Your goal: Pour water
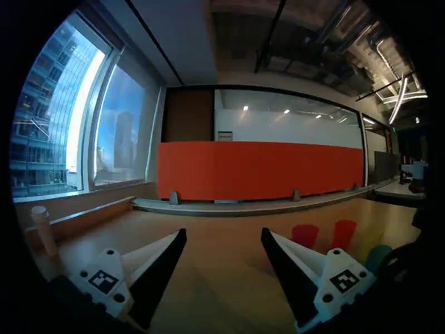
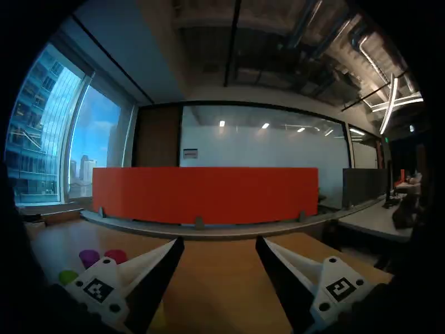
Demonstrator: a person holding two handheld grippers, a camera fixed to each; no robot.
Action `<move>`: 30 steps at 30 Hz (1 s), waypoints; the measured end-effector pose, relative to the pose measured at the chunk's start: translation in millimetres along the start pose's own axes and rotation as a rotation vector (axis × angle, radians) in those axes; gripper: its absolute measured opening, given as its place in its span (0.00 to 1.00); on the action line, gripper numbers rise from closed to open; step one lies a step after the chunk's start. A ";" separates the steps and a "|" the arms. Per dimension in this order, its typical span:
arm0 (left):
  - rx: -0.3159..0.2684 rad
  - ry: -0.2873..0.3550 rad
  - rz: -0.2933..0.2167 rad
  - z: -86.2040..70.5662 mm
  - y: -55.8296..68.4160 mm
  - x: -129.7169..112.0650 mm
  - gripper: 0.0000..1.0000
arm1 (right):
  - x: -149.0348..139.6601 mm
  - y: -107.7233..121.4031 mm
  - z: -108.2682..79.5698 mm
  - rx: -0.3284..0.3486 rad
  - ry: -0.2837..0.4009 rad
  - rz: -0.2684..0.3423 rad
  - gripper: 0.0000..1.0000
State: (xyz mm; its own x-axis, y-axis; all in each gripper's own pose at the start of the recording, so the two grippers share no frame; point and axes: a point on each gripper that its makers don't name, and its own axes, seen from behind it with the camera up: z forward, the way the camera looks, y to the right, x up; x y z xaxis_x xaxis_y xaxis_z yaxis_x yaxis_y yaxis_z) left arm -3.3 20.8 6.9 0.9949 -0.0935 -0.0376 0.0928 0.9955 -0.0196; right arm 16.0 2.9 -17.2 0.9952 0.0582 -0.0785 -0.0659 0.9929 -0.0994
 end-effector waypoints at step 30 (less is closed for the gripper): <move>0.008 -0.023 -0.011 -1.6 -8.4 -24.6 1.00 | 1.3 -6.0 0.4 0.005 -0.004 0.016 1.00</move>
State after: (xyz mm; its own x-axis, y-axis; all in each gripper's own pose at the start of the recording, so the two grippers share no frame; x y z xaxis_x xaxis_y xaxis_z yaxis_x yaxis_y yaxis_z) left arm -28.6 14.7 6.3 0.9945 -0.1039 -0.0146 0.1037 0.9945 -0.0118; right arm 17.6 -2.9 -16.4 0.9943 0.0746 -0.0757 -0.0816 0.9923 -0.0930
